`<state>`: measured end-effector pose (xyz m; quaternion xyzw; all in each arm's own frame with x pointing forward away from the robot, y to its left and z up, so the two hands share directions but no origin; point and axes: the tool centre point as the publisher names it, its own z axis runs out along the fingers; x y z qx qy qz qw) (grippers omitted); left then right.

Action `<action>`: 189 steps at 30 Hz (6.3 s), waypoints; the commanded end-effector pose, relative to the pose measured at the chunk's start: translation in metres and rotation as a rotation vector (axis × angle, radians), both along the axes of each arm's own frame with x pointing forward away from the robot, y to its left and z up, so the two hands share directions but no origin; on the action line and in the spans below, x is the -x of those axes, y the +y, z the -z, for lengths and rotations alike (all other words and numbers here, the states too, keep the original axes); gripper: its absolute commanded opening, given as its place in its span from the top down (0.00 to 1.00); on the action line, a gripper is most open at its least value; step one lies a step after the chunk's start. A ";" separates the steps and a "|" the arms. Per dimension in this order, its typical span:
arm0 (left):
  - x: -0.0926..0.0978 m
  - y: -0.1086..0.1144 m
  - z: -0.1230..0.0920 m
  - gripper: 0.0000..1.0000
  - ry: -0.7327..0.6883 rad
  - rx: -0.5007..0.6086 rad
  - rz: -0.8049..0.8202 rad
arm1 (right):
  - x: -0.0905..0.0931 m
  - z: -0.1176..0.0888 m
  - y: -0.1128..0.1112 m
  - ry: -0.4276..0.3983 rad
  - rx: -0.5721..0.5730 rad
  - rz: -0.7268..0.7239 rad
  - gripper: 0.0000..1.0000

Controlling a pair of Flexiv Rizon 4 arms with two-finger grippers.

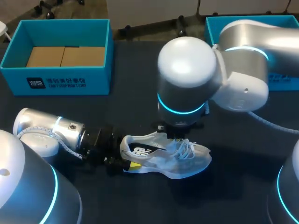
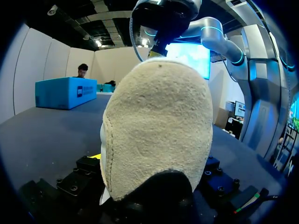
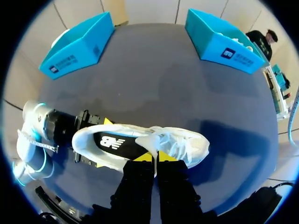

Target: Take the shoe out of the shoebox, open the shoe tongue, remove and reinsert the insole, then place the shoe into the shoebox

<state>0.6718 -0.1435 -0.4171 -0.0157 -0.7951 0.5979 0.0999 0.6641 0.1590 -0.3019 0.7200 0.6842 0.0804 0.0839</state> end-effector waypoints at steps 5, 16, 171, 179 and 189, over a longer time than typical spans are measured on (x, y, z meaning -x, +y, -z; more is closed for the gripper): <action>0.001 0.001 0.001 1.00 -0.001 0.000 0.000 | 0.003 -0.001 -0.039 0.004 -0.299 0.325 1.00; 0.001 0.001 0.001 1.00 -0.001 0.000 0.000 | 0.003 0.011 -0.066 0.106 -0.546 0.142 1.00; 0.001 0.001 0.001 1.00 -0.001 0.000 0.000 | -0.016 0.079 0.038 0.065 0.138 -1.585 1.00; 0.001 0.001 0.001 1.00 -0.001 0.000 0.000 | -0.023 0.083 0.030 0.050 0.142 -1.563 1.00; 0.001 0.001 0.001 1.00 -0.001 0.000 0.000 | -0.021 0.094 0.024 0.078 0.146 -1.534 0.60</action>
